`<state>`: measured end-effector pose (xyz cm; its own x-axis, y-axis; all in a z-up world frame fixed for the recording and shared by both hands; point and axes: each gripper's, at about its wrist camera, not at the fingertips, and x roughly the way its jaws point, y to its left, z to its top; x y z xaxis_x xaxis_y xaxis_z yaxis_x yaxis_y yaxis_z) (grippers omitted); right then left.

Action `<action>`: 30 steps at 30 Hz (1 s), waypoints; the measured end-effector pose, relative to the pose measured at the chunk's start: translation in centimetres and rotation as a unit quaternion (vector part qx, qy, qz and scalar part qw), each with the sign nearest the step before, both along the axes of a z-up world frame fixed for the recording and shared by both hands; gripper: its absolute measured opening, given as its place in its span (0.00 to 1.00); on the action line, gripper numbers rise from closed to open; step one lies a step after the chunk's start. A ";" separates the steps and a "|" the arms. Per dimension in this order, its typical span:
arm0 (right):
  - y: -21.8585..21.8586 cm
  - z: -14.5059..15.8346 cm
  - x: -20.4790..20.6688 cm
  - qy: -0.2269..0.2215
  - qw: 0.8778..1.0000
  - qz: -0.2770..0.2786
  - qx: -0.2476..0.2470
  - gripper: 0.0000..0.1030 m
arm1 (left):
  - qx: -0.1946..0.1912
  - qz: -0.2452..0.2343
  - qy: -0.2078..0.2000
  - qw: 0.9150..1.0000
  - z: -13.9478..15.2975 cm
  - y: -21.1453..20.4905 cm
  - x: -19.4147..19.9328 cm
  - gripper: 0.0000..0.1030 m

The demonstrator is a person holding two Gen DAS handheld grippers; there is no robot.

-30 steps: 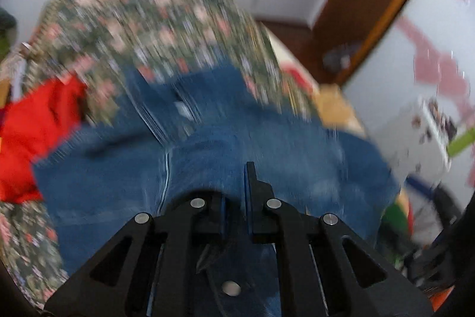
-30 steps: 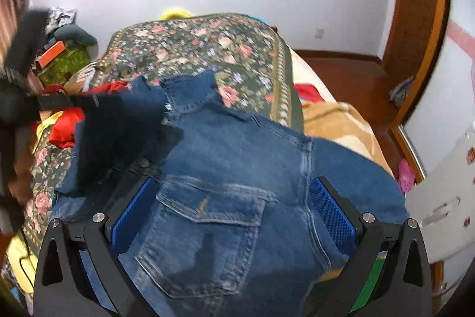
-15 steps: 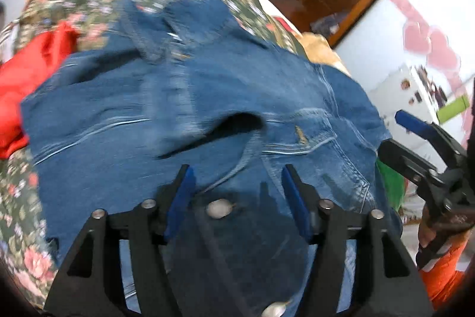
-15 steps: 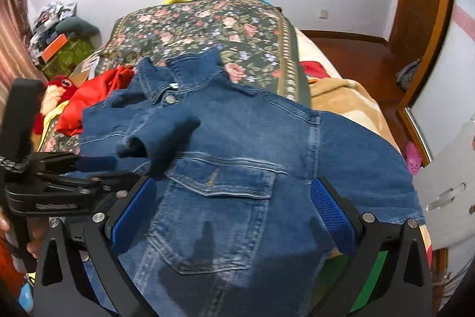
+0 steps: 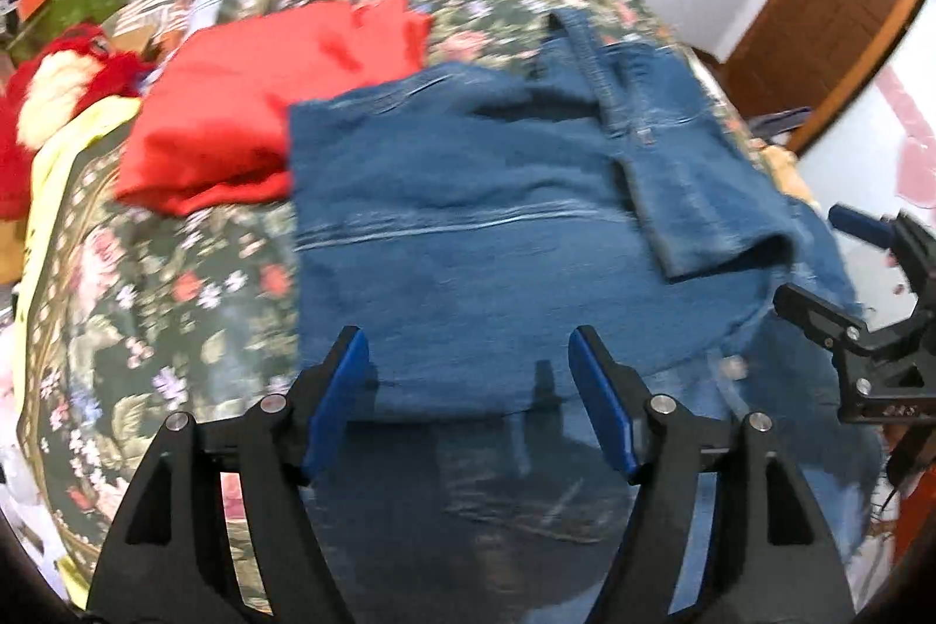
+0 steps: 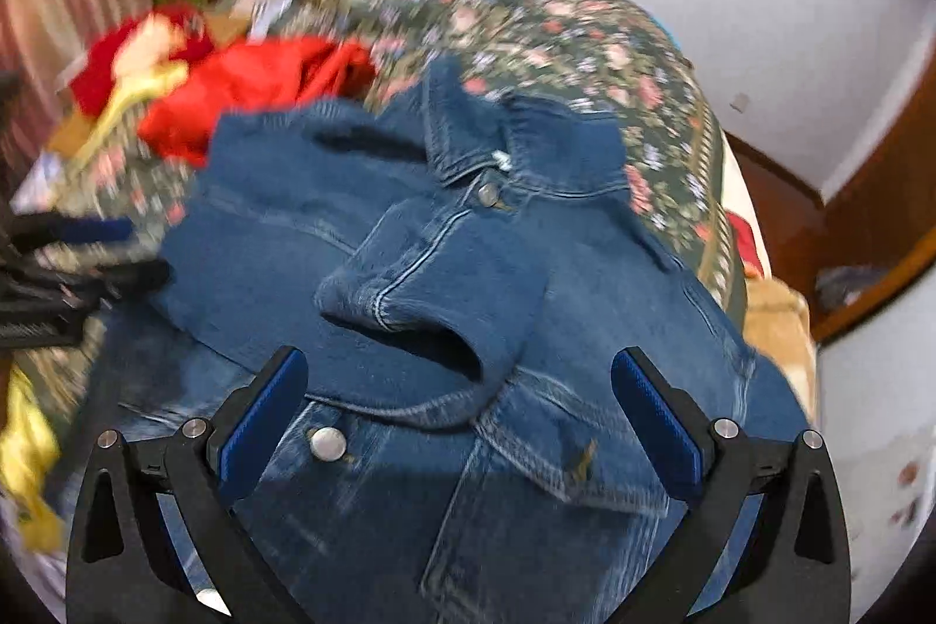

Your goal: Fold large clothes

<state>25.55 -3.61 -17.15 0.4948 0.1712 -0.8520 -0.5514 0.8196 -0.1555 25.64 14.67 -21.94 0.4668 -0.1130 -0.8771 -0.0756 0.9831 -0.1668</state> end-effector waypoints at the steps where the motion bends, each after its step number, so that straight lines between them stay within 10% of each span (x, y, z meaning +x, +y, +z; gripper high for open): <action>1: 0.5 -0.6 0.3 0.001 1.000 0.010 -0.020 0.99 | 0.005 0.005 0.003 1.000 -0.5 0.4 -0.1 0.68; 6: 2.6 -2.9 1.3 -0.014 0.994 0.057 -0.087 0.96 | -0.023 0.025 0.038 0.999 -4.3 2.1 -0.4 0.68; 10: 3.7 -3.2 2.0 -0.059 0.989 0.073 -0.115 0.71 | -0.034 0.028 0.040 0.998 -5.9 1.8 -0.8 0.69; 13: 3.7 -3.3 2.7 -0.033 0.993 0.071 -0.093 0.42 | -0.010 0.025 0.034 0.999 -5.6 1.3 -1.0 0.70; 19: 3.6 -2.2 1.1 -0.049 0.993 0.085 -0.064 0.21 | -0.020 0.025 0.044 0.999 -5.3 1.5 -1.2 0.70; 30: -4.3 5.0 3.5 -0.070 0.993 -0.058 0.079 0.13 | -0.012 0.063 -0.012 0.998 1.0 2.9 -0.6 0.70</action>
